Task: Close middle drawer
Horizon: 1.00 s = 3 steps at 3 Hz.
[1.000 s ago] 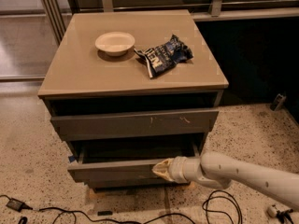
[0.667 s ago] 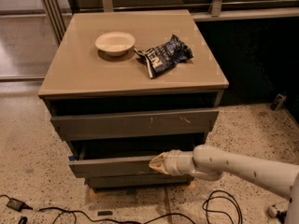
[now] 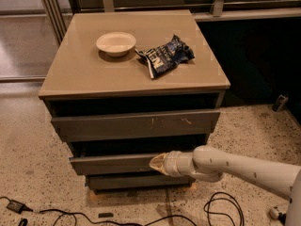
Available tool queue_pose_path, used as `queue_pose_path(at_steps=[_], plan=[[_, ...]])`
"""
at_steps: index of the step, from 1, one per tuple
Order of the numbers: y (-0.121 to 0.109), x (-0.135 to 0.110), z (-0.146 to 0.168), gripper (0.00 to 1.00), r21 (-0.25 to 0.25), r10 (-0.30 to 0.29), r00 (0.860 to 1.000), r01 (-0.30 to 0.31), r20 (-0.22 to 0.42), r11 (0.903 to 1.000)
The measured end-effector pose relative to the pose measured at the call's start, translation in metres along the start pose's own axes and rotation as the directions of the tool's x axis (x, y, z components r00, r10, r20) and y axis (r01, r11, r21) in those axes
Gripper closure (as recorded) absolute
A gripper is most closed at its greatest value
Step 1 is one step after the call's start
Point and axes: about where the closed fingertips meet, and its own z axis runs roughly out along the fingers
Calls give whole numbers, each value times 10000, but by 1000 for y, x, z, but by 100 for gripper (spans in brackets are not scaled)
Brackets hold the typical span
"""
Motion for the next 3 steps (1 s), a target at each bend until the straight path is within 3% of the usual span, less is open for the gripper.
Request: queue_pose_path(at_steps=[2,3], plan=[[0,0,0,4,-1,0,10000,0,0,10000],[0,0,0,0,-2,0,10000,0,1,10000]])
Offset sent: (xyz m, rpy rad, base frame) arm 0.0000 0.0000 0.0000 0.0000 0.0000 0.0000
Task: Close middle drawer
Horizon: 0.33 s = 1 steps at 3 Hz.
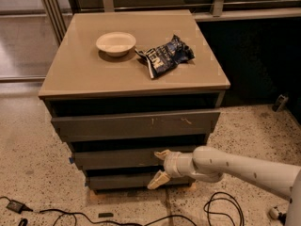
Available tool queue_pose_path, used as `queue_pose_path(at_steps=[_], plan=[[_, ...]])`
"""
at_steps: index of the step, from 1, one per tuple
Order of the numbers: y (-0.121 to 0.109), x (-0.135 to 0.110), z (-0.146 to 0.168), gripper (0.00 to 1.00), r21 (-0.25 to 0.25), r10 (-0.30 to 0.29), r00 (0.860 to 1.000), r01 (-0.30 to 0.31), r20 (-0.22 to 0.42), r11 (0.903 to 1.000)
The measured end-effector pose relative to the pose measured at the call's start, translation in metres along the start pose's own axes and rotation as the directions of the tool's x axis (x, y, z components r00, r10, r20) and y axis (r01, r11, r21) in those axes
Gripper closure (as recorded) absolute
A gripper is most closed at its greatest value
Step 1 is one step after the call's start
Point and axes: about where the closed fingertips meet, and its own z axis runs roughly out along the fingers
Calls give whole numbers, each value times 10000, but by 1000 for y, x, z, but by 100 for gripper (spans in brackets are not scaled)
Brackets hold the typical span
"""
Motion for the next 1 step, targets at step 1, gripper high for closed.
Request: queue_pose_path(at_steps=[1], plan=[[0,0,0,0,0,0,10000,0,0,10000]])
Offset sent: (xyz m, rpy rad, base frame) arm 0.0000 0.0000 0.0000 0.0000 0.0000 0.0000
